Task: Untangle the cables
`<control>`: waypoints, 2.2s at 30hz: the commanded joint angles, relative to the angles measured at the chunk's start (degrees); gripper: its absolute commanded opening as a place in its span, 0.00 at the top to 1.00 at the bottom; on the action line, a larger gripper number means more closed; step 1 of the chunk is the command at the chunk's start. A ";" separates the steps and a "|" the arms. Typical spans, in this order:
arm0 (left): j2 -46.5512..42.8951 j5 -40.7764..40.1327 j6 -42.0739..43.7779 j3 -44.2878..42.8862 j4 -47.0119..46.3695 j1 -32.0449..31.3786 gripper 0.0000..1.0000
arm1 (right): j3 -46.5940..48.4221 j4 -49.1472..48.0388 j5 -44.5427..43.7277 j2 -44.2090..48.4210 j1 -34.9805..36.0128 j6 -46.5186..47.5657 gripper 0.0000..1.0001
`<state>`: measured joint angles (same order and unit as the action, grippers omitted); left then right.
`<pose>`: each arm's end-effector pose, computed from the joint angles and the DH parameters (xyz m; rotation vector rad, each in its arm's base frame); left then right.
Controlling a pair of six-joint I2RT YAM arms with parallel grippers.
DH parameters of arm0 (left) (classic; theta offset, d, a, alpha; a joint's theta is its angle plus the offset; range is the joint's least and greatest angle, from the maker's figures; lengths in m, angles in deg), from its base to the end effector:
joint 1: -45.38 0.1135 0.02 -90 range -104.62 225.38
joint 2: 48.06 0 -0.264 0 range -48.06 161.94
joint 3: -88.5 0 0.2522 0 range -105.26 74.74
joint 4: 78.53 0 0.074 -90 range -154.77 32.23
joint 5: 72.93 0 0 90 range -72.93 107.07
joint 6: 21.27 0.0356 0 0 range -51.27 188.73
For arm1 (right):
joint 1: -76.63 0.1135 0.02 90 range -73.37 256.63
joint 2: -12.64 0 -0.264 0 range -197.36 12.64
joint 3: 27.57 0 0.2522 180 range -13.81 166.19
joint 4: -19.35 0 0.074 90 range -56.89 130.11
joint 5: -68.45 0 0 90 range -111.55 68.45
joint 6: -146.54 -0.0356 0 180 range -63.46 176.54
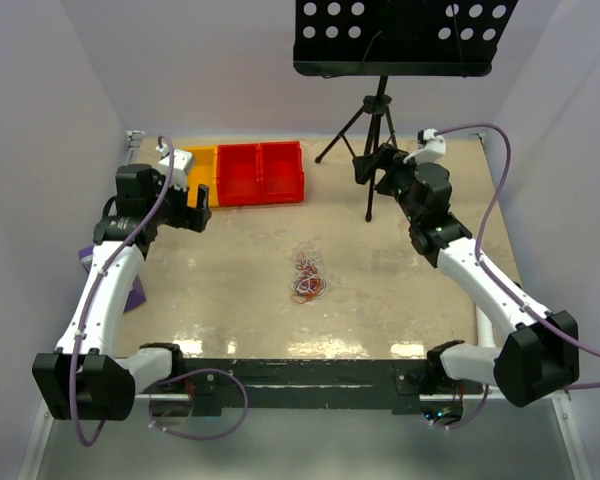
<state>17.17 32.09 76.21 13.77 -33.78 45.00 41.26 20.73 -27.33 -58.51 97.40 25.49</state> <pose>0.2466 -0.0109 0.3323 0.2958 2.1498 -0.2154 0.2779 0.1016 0.3461 0.2281 1.6546 0.6076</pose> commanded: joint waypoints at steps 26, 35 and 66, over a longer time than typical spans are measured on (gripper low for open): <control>2.36 0.27 -0.63 -2.05 1.98 0.38 0.00 | 2.76 2.71 -24.97 -23.59 30.19 1.17 0.02; 10.95 -1.39 -2.82 -7.57 -4.08 -1.19 0.00 | -1.10 6.85 -29.29 -23.77 35.03 -5.16 0.04; 57.20 -21.35 -11.09 -36.95 -15.77 -6.56 0.42 | -9.19 9.57 -23.84 -17.61 43.12 -17.03 0.42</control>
<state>74.52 11.74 66.18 -22.79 -47.07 38.59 32.23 30.33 -51.96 -76.96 140.00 10.48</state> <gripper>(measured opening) 0.639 0.585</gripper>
